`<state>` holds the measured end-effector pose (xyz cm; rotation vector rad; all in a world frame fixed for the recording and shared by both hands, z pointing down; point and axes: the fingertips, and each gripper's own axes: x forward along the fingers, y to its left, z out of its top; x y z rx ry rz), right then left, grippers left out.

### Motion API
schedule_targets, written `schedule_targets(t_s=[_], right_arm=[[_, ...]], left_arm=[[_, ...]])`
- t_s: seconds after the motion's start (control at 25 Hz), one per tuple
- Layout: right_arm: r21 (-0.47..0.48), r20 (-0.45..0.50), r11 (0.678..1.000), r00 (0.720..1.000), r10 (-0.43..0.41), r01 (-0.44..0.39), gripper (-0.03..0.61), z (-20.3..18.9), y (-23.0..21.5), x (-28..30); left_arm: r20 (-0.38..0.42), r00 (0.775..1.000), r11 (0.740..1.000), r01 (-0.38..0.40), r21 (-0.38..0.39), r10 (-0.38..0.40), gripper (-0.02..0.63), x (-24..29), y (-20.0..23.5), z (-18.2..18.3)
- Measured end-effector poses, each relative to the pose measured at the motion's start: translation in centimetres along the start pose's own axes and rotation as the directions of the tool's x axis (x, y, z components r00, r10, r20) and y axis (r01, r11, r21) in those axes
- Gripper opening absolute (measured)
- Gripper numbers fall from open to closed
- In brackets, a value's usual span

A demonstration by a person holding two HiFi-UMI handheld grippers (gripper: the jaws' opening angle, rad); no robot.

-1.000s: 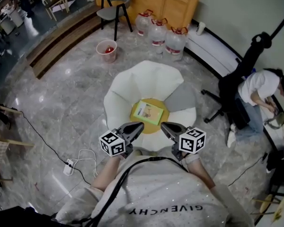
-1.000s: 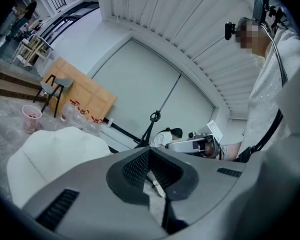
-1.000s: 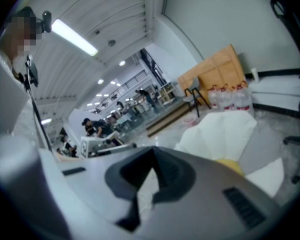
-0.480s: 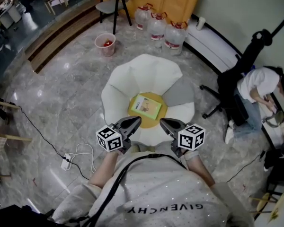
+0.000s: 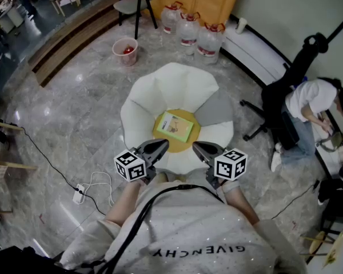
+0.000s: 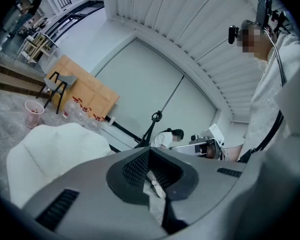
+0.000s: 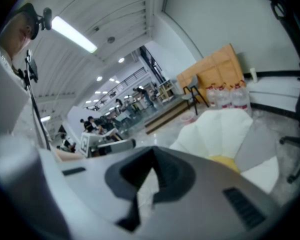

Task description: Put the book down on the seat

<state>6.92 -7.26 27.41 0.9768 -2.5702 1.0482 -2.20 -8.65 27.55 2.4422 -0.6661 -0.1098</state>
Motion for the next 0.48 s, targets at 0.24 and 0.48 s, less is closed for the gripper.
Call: schedule_targets(t_s=[0.24,0.48], right_arm=[[-0.001,-0.007,1.000,1.000,0.002,-0.002,0.014,-0.20,-0.28,-0.01],[-0.002,-0.008,1.000,1.000,0.006,-0.006,0.014,-0.42,-0.87,-0.04]], left_arm=[[-0.017,1.000,1.000,-0.002,0.012,0.003,0.023,0.34,-0.07,-0.37],[-0.019,1.000,1.000,-0.003,0.010,0.003,0.023,0.94,0.03,-0.51]])
